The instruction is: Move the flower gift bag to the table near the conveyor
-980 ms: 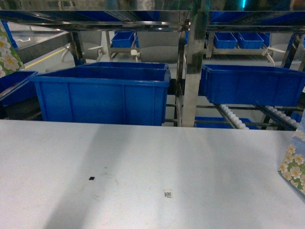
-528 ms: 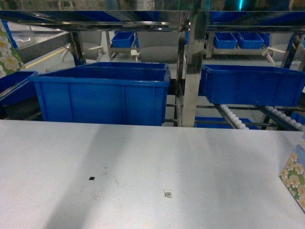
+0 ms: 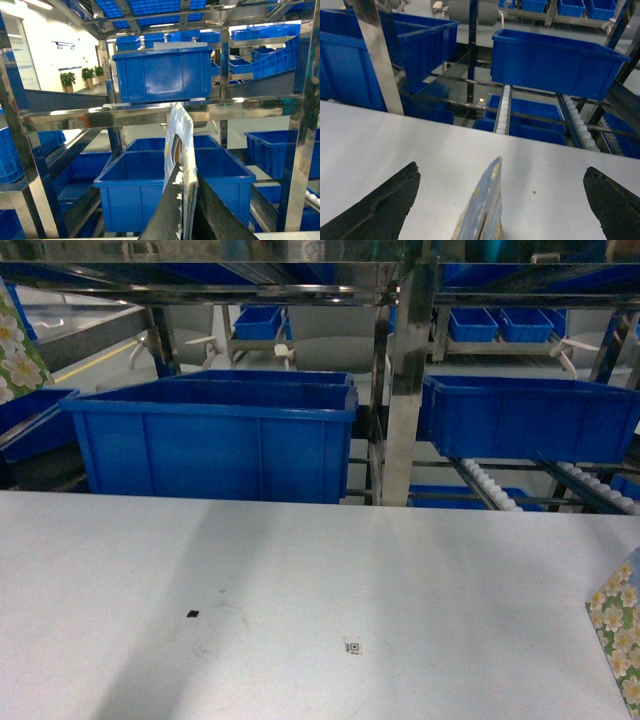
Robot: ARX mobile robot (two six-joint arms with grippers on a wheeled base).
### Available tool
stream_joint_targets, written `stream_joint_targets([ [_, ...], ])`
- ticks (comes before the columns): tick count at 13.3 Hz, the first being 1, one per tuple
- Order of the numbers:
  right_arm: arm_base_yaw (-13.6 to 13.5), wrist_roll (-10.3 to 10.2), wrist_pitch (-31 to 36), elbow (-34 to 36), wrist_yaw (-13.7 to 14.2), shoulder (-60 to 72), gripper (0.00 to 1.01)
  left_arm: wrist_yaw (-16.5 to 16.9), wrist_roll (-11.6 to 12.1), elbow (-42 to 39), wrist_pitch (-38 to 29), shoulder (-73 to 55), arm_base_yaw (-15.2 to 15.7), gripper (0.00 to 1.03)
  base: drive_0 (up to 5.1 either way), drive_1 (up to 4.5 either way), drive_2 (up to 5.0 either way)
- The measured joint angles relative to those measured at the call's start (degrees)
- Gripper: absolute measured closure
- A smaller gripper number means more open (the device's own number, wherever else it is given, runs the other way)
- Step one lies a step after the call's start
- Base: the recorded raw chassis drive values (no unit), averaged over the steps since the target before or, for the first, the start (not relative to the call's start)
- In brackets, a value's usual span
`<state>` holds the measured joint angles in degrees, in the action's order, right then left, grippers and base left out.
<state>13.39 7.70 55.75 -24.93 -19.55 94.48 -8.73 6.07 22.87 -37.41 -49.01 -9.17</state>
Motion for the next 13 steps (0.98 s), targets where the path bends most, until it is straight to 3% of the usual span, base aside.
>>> stream_joint_targets([
  [4,-0.68,-2.75,-5.14,6.86,4.7,-17.94,0.03,0.0,0.0,0.0,0.0,0.0,0.0,1.01,0.0,0.0,0.0],
  [6,-1.77,-4.72,-12.83,11.87,7.02,-32.83,0.03,0.0,0.0,0.0,0.0,0.0,0.0,1.01,0.0,0.0,0.0],
  [10,-2.21,-5.22,-24.85,17.07,8.61,-51.89,0.03,0.0,0.0,0.0,0.0,0.0,0.0,1.01,0.0,0.0,0.0],
  [12,-4.2,-6.97,-35.82,18.34,11.93,-64.15,0.03,0.0,0.0,0.0,0.02,0.0,0.0,1.01,0.0,0.0,0.0],
  [13,-5.66,-7.02,-36.04,18.47,13.94,-66.29,0.03,0.0,0.0,0.0,0.0,0.0,0.0,1.01,0.0,0.0,0.0],
])
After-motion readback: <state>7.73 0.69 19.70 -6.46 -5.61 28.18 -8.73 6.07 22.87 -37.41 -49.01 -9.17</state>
